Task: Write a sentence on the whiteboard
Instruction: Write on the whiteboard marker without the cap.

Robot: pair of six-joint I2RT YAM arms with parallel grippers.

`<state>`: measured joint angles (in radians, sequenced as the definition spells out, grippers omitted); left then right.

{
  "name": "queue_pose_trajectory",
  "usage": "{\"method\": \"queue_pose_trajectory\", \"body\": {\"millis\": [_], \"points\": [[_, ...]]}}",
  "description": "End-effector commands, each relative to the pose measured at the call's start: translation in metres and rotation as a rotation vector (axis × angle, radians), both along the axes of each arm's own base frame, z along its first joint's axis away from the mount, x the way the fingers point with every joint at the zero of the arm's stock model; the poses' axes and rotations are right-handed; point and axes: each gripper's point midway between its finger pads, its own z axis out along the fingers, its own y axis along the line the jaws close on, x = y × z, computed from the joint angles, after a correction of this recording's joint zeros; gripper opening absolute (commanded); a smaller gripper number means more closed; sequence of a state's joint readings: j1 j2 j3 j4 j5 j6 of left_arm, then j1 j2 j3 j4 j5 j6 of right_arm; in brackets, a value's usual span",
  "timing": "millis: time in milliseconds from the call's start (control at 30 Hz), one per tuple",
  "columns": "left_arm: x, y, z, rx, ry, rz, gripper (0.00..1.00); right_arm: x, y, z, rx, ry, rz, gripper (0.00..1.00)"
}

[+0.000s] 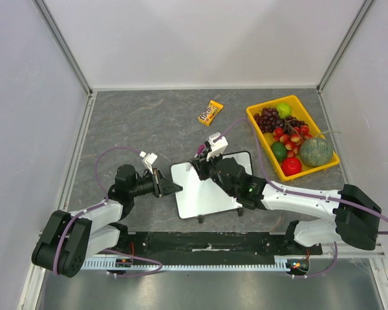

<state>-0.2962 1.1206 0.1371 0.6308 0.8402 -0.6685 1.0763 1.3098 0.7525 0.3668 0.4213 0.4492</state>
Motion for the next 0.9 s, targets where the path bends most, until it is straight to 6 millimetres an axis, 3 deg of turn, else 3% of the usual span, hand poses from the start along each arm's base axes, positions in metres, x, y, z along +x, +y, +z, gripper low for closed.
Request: {"method": "queue_pose_trajectory", "body": {"millis": [0, 633, 867], "points": [[0.003, 0.008, -0.021, 0.07, 0.034, 0.05, 0.02, 0.002, 0.008, 0.009, 0.022, -0.006, 0.008, 0.0], [0.003, 0.008, -0.021, 0.069, 0.035, 0.049, 0.02, -0.003, -0.018, -0.013, -0.033, 0.029, -0.046, 0.0], [0.002, 0.008, -0.022, 0.069, 0.038, 0.05, 0.02, -0.007, -0.018, -0.017, -0.037, 0.038, -0.027, 0.0]]}}
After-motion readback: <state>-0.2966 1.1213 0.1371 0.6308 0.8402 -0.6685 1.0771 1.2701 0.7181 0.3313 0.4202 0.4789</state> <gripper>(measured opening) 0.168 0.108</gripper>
